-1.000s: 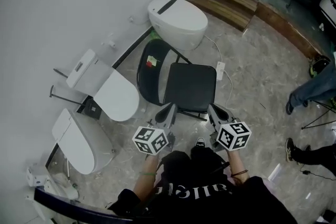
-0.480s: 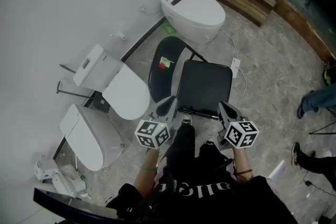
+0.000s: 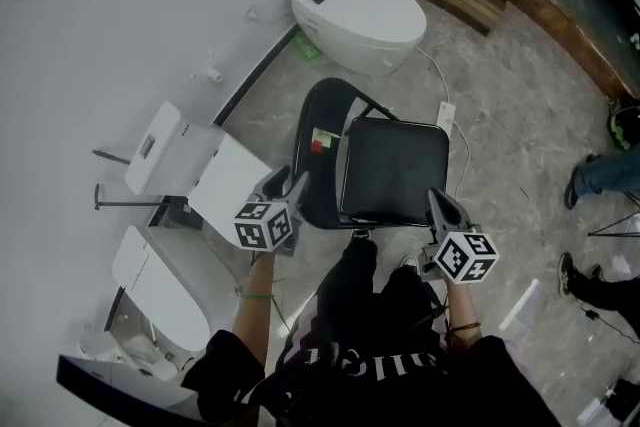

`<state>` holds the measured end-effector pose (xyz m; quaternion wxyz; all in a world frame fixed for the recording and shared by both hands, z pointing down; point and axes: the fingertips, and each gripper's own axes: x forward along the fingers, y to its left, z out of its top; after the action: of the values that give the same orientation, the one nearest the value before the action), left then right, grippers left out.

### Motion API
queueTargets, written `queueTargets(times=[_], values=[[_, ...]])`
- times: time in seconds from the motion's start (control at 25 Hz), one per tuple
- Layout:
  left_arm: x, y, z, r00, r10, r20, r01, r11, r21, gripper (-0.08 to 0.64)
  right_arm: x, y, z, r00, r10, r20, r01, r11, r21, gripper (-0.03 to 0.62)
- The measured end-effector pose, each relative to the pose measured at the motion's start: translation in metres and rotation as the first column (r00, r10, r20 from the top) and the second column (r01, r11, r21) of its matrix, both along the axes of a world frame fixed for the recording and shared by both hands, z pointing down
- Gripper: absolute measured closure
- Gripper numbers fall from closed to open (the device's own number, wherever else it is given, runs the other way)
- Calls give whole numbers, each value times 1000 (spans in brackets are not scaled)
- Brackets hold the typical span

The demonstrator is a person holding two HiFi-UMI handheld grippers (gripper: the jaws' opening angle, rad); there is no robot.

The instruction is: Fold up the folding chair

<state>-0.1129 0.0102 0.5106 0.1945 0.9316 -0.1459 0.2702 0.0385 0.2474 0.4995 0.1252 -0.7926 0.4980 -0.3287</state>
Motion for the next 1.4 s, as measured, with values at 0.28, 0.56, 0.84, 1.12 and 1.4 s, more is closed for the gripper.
queueTargets(times=[0.28, 0.56, 0.84, 1.12, 1.4], values=[[7, -37, 63, 988, 55, 144, -46, 997, -66, 371, 3, -11, 55, 996, -23, 87, 29, 997, -69, 577], [19, -41, 97, 981, 36, 188, -19, 995, -93, 371, 27, -1, 124, 990, -122, 65, 131, 979, -157, 457], [30, -47, 107, 987, 21, 160, -14, 999, -44, 374, 71, 27, 230, 978, -155, 140, 185, 955, -232, 331], [36, -48, 108, 986, 15, 169, -13, 1000, -9, 393, 116, 62, 344, 954, -189, 232, 255, 919, -300, 305], [42, -44, 112, 993, 34, 109, -39, 999, 38, 393, 135, 85, 449, 910, -267, 316, 373, 860, -348, 249]])
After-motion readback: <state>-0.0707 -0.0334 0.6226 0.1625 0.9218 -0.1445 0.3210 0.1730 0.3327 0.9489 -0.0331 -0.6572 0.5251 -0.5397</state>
